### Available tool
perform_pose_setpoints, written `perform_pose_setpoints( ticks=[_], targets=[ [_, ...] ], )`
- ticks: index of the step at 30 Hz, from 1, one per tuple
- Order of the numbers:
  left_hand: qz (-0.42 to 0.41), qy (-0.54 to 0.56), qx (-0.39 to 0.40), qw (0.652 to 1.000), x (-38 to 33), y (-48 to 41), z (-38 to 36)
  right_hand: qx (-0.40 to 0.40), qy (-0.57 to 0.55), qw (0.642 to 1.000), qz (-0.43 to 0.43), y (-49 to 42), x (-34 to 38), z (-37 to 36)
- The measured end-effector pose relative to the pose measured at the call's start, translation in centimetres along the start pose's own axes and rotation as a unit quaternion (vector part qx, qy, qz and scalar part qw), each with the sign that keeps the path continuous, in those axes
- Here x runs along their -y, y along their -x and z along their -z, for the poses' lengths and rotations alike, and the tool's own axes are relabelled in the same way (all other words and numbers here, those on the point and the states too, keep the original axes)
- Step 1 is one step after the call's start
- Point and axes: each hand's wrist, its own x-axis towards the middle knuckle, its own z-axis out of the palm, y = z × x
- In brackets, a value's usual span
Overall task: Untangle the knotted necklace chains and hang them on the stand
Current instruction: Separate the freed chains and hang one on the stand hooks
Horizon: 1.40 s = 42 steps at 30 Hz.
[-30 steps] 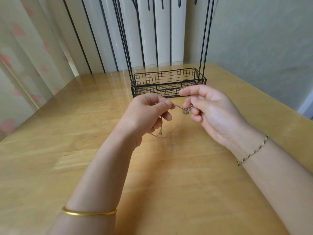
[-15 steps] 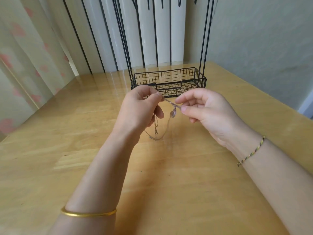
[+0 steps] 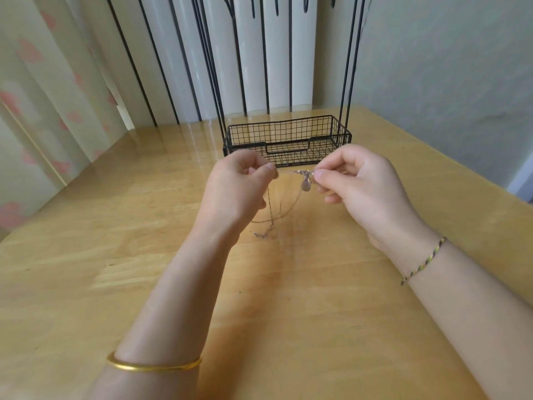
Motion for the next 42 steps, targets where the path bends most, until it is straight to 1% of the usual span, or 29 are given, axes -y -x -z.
perform_pose_setpoints(
  ticks=[5, 10, 16, 19, 23, 25, 27, 30, 33, 35, 37, 38, 39, 40, 42],
  targets=[
    [0.03, -0.013, 0.051, 0.998, -0.3, 0.3, 0.0, 0.009, -0.134, 0.99, -0.046, 0.0, 0.3, 0.2],
    [0.056, -0.018, 0.095, 0.994, -0.4, 0.5, -0.2, 0.007, -0.182, 0.982, -0.048, 0.0, 0.6, 0.3],
    [0.06, -0.048, 0.094, 0.993, -0.1, 0.3, -0.1, -0.037, -0.238, 0.968, -0.074, -0.3, 0.4, 0.1],
    [0.04, -0.102, 0.09, 0.99, 0.2, 0.2, -0.1, -0.051, -0.29, 0.95, -0.1, -0.5, 0.3, 0.1],
    [0.032, -0.155, 0.065, 0.985, 0.9, -0.2, 0.6, -0.085, -0.323, 0.935, -0.12, -1.0, 0.1, 0.3],
    [0.045, -0.143, 0.035, 0.988, 1.3, -0.5, 1.0, -0.102, -0.31, 0.937, -0.123, -1.1, -0.1, 0.3],
    [0.057, -0.101, -0.018, 0.993, 1.5, -0.9, 1.5, -0.105, -0.306, 0.937, -0.135, -1.1, -0.3, 0.1],
    [0.067, -0.004, -0.128, 0.989, 1.4, -1.3, 2.1, -0.111, -0.325, 0.923, -0.175, -1.0, -0.6, -0.1],
    [0.068, 0.131, -0.231, 0.962, 0.9, -1.4, 3.0, -0.101, -0.308, 0.927, -0.188, -1.0, -0.6, -0.2],
    [0.057, 0.162, -0.274, 0.946, 0.8, -1.3, 3.5, -0.077, -0.292, 0.938, -0.169, -0.8, -0.4, -0.4],
    [0.043, 0.176, -0.303, 0.936, 0.8, -1.3, 3.7, -0.058, -0.274, 0.948, -0.149, -0.7, -0.2, -0.5],
    [0.036, 0.206, -0.311, 0.927, 0.9, -1.4, 3.8, -0.054, -0.263, 0.953, -0.142, -0.7, -0.1, -0.5],
    [0.035, 0.263, -0.311, 0.913, 1.0, -1.6, 4.0, -0.051, -0.253, 0.957, -0.136, -0.8, -0.1, -0.3],
    [0.047, 0.341, -0.295, 0.891, 1.0, -1.7, 4.2, -0.046, -0.244, 0.96, -0.133, -0.9, -0.1, -0.2],
    [0.1, 0.491, -0.233, 0.834, 1.1, -1.9, 4.6, -0.034, -0.237, 0.962, -0.135, -0.9, -0.2, 0.0]
  ],
)
